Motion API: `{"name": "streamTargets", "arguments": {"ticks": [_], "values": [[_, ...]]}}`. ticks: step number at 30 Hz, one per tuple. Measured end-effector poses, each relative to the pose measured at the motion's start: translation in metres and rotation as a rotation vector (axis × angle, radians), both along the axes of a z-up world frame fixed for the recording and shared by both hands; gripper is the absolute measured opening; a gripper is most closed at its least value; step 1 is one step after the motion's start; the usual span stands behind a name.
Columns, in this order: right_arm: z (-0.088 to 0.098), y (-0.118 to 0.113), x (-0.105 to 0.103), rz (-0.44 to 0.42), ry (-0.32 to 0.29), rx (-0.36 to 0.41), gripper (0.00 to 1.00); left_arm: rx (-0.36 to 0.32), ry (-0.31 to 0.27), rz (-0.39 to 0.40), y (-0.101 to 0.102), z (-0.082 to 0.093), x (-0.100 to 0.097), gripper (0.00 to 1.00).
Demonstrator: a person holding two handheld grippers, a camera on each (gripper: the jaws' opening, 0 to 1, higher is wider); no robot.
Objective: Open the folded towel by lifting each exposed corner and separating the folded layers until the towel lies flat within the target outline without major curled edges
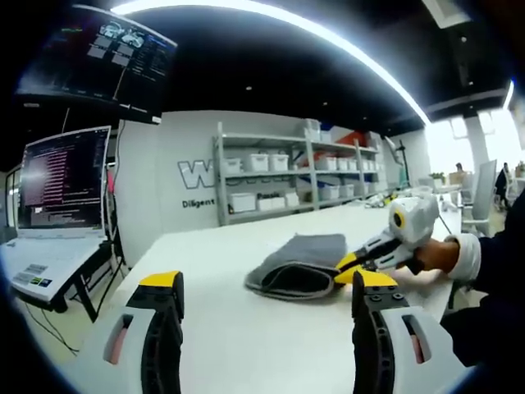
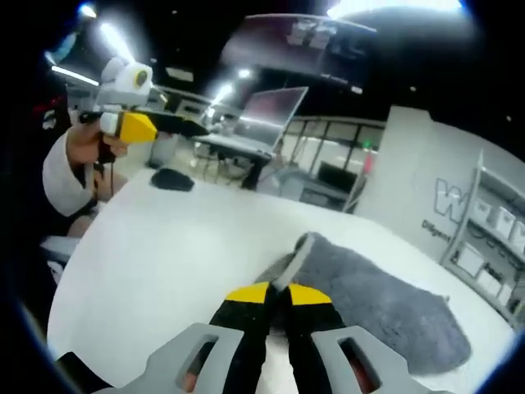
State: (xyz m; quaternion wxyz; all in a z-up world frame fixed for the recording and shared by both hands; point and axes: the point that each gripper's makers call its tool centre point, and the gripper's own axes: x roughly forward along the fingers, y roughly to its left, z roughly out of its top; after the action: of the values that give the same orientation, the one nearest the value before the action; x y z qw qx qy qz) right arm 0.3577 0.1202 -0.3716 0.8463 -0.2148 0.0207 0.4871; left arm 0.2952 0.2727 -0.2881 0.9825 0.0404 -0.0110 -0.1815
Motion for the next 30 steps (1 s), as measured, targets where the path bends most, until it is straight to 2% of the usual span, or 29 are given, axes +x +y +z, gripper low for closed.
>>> {"name": "streamTargets", "arguments": {"ticks": [9, 15, 24, 30], "values": [[0.001, -0.012, 0.000, -0.015, -0.008, 0.006, 0.01, -0.045, 0.017, 0.017, 0.005, -0.001, 0.001, 0.89], [0.010, -0.026, 0.001, -0.042, 0.001, 0.056, 0.01, -0.057, 0.037, 0.020, 0.004, -0.005, 0.003, 0.92], [0.014, -0.044, 0.001, -0.074, -0.035, 0.052, 0.01, -0.062, 0.059, 0.020, 0.000, -0.010, 0.006, 0.96], [0.021, -0.056, 0.003, -0.099, -0.070, 0.055, 0.01, -0.059, 0.059, 0.002, -0.011, -0.012, 0.008, 0.98]]}}
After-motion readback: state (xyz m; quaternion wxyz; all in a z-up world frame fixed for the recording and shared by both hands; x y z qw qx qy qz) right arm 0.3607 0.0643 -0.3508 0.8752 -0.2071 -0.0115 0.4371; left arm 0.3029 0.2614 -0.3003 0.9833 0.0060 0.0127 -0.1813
